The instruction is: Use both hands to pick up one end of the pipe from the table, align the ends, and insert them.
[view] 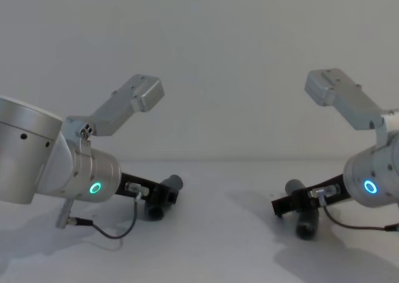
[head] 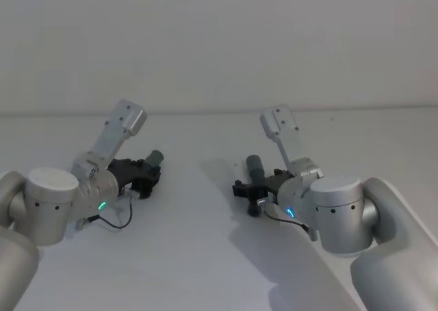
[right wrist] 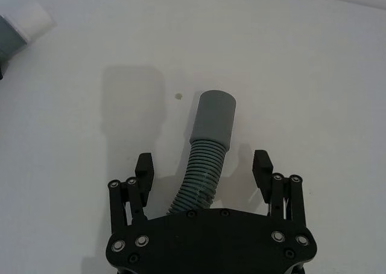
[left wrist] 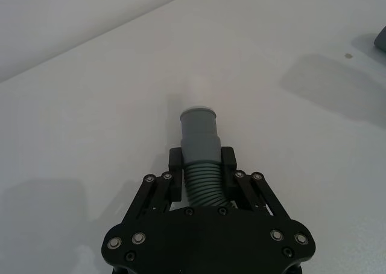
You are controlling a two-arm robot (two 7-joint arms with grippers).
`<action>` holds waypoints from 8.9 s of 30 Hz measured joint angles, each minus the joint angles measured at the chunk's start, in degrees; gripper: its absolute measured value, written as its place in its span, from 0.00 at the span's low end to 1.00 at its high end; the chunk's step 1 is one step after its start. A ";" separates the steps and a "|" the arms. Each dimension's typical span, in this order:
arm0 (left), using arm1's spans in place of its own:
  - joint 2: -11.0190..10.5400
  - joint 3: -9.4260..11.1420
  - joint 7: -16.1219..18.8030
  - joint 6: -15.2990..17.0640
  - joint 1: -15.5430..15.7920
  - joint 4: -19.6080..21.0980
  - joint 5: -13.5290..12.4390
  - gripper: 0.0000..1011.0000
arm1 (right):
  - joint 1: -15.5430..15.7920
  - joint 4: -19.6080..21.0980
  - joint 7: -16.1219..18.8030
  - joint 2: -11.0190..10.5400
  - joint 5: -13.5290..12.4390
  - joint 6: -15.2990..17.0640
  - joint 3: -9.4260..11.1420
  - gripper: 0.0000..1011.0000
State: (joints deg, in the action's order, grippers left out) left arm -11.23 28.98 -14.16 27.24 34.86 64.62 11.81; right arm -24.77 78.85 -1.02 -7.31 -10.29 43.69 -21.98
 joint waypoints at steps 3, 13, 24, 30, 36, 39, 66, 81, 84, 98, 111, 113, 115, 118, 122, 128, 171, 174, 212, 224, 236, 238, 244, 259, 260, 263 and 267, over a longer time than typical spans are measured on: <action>0.00 0.00 -0.01 0.00 0.00 0.00 0.00 0.34 | 0.00 -0.24 0.19 0.13 -0.09 -0.34 0.27 0.95; 0.00 0.00 -0.01 0.00 0.00 0.00 0.00 0.34 | 0.00 -0.71 0.40 0.36 -0.39 -0.90 0.80 0.67; 0.00 0.00 -0.02 0.00 0.00 0.00 0.00 0.34 | 0.00 -0.95 0.54 0.46 -0.42 -1.20 1.05 0.32; 0.00 0.00 -0.01 0.00 0.00 0.01 0.01 0.34 | 0.00 -1.01 0.58 0.49 -0.45 -1.26 1.11 0.25; 0.00 0.00 -0.01 0.00 0.00 0.01 0.00 0.34 | 0.00 -1.04 0.62 0.52 -0.49 -1.30 1.16 0.24; 0.00 0.00 -0.01 0.00 0.00 0.01 0.01 0.34 | 0.00 -1.06 0.62 0.54 -0.50 -1.31 1.18 0.24; -1.41 3.93 -9.45 -9.20 4.35 -1.99 -2.67 0.34 | 0.89 6.23 4.28 -6.61 3.98 -4.00 -2.51 0.24; -3.73 6.32 -19.59 -22.64 8.40 -3.70 -4.02 0.34 | 0.86 14.55 9.52 -16.50 9.42 -4.49 -6.60 0.24; -4.16 6.91 -21.35 -25.63 9.28 -4.41 -4.38 0.34 | 0.58 15.86 10.65 -18.44 10.58 -4.36 -7.47 0.24; -5.44 10.20 -28.52 -42.72 13.67 -9.80 -6.71 0.34 | -2.40 20.59 16.52 -27.13 17.14 -4.57 -12.77 0.24; -5.92 12.65 -32.34 -57.40 16.74 -14.61 -9.08 0.34 | -5.31 21.86 21.03 -31.52 21.14 -9.29 -16.21 0.24; -5.94 12.91 -32.48 -58.90 17.10 -15.15 -9.46 0.34 | -5.63 21.93 21.47 -31.88 21.41 -10.10 -16.56 0.24; -5.94 13.05 -32.54 -59.81 17.29 -15.46 -9.72 0.34 | -6.10 22.02 22.25 -32.35 21.86 -11.47 -17.08 0.24; -5.88 13.29 -32.58 -61.39 17.69 -16.11 -10.26 0.34 | -6.67 22.19 23.20 -32.86 22.41 -13.09 -17.73 0.24; -5.70 13.58 -32.60 -63.35 18.25 -17.02 -10.97 0.34 | -7.37 22.58 24.55 -33.57 23.37 -15.09 -18.59 0.24; -5.35 13.80 -32.60 -65.01 18.75 -18.13 -11.52 0.34 | -8.10 23.66 26.37 -34.89 24.73 -16.99 -19.78 0.24; -5.09 14.90 -33.08 -69.07 18.43 -18.83 -12.44 0.34 | -7.62 25.96 29.69 -36.07 26.97 -20.36 -19.38 0.24; -5.12 14.94 -32.93 -69.29 18.42 -18.85 -12.56 0.34 | -7.75 25.95 29.96 -35.84 27.09 -20.52 -19.33 0.24; -4.65 13.83 -34.57 -74.50 19.14 -22.48 -10.65 0.34 | -8.54 22.33 32.42 -33.00 27.24 -22.41 -18.01 0.24; -4.36 13.49 -34.65 -75.11 19.26 -23.28 -10.40 0.34 | -8.42 22.00 32.45 -32.22 27.23 -23.17 -17.66 0.24; -4.22 13.39 -34.67 -75.37 19.33 -23.57 -10.31 0.34 | -8.37 21.88 32.50 -31.90 27.23 -23.48 -17.50 0.24; -4.22 13.38 -34.67 -75.39 19.34 -23.59 -10.31 0.34 | -8.36 21.87 32.51 -31.88 27.23 -23.51 -17.49 0.24; -4.19 13.35 -34.67 -75.43 19.35 -23.63 -10.28 0.34 | -8.34 21.83 32.54 -31.82 27.23 -23.56 -17.46 0.24; -4.13 13.34 -34.65 -75.49 19.34 -23.70 -10.26 0.34 | -8.33 21.81 32.57 -31.77 27.24 -23.66 -17.44 0.24; -4.13 13.34 -34.65 -75.49 19.34 -23.70 -10.26 0.34 | -8.33 21.81 32.57 -31.77 27.24 -23.66 -17.45 0.24; -4.13 13.34 -34.65 -75.49 19.34 -23.70 -10.27 0.34 | -8.34 21.82 32.57 -31.75 27.24 -23.66 -17.45 0.24; -4.13 13.34 -34.65 -75.49 19.34 -23.70 -10.26 0.34 | -8.33 21.82 32.57 -31.73 27.24 -23.66 -17.45 0.24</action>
State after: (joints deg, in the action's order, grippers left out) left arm -15.35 42.32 -48.82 -48.26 54.19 40.92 1.55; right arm -33.10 100.67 31.54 -39.04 16.95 20.03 -39.43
